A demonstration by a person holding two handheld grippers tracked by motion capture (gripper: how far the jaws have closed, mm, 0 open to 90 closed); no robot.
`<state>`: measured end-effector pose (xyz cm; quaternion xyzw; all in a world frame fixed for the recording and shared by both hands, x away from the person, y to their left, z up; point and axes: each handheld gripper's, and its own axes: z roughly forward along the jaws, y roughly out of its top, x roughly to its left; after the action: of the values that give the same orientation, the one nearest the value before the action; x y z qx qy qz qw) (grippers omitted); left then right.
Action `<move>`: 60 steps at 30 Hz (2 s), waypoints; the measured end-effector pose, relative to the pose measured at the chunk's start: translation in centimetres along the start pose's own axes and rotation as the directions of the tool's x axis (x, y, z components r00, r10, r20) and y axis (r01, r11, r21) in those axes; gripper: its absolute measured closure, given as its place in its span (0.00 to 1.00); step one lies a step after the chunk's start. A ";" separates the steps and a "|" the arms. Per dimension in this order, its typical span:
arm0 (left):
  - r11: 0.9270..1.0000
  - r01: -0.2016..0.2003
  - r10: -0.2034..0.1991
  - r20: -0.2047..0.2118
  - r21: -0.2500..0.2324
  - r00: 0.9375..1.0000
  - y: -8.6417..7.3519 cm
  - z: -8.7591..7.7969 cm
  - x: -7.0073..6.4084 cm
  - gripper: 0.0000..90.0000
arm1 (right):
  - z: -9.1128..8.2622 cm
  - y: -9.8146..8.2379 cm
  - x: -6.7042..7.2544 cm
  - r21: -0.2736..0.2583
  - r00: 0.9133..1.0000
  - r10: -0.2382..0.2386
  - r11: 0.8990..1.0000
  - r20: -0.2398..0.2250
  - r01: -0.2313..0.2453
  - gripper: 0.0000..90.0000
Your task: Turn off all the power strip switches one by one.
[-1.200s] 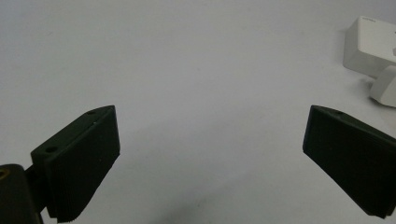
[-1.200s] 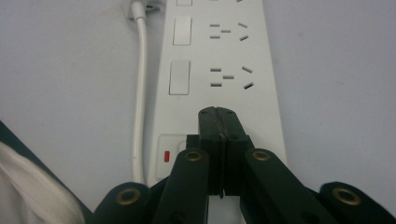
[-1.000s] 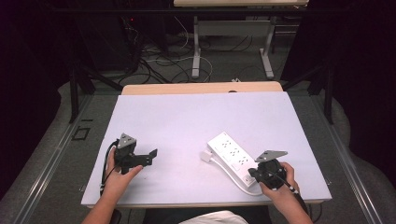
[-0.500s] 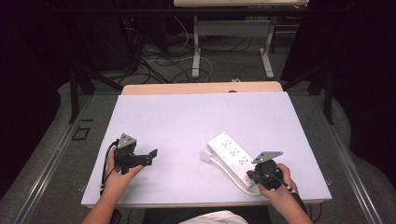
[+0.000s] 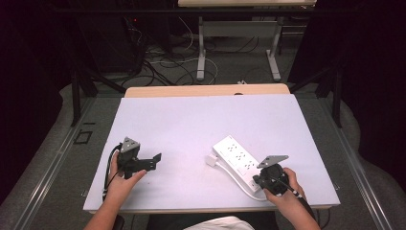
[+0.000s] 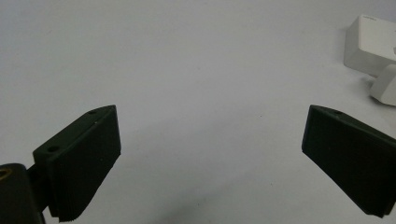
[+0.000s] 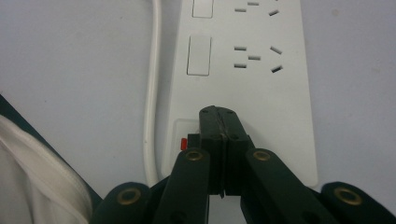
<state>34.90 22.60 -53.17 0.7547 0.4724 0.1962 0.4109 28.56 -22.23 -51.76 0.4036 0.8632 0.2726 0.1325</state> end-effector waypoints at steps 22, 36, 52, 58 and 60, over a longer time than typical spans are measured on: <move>1.000 -0.010 0.010 -0.006 -0.008 1.000 0.0 0.1 -0.1 0.05 | 0.5 0.6 0.5 0.047 0.999 -0.037 0.998 0.021 0.036 1.00; 1.000 0.000 0.000 -0.003 -0.011 1.000 -0.1 0.1 0.0 0.05 | 0.0 0.4 0.4 -0.023 1.000 -0.009 1.000 0.008 0.009 1.00; 1.000 0.001 -0.001 -0.004 -0.013 1.000 -0.1 0.2 0.0 0.05 | 0.0 0.6 0.7 -0.064 1.000 0.006 0.998 -0.004 -0.006 1.00; 1.000 0.010 -0.010 0.001 -0.010 1.000 -0.1 0.1 0.0 0.05 | 0.2 0.8 0.8 -0.065 1.000 0.021 0.998 -0.008 -0.022 1.00; 1.000 0.015 -0.015 0.000 -0.013 1.000 -0.1 0.1 0.0 0.05 | 0.2 1.0 0.9 -0.056 0.999 0.025 0.998 -0.022 -0.026 1.00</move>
<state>34.94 22.53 -53.31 0.7484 0.4767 0.1963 0.4173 28.70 -20.99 -51.33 0.4079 0.8514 0.3028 0.1309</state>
